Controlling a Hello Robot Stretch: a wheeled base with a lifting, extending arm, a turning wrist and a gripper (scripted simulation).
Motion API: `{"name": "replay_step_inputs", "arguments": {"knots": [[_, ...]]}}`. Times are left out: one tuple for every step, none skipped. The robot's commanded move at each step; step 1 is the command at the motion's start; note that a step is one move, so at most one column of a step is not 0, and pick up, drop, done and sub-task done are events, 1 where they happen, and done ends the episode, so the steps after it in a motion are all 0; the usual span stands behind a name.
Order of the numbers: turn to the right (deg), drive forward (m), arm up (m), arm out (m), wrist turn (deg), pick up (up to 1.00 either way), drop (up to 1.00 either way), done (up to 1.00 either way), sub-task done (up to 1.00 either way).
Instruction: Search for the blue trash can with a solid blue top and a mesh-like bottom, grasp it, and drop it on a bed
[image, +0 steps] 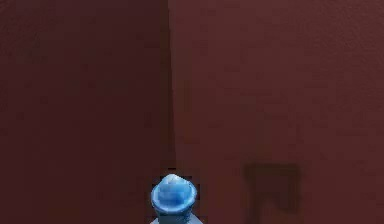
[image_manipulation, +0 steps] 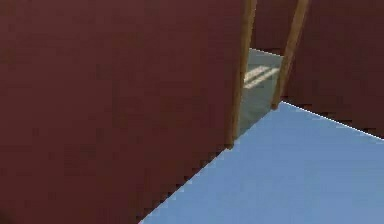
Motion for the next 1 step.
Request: {"name": "replay_step_inputs", "arguments": {"knots": [[27.0,0.0,0.0,0.0,0.0,0.0,0.0,0.0,0.0]]}}
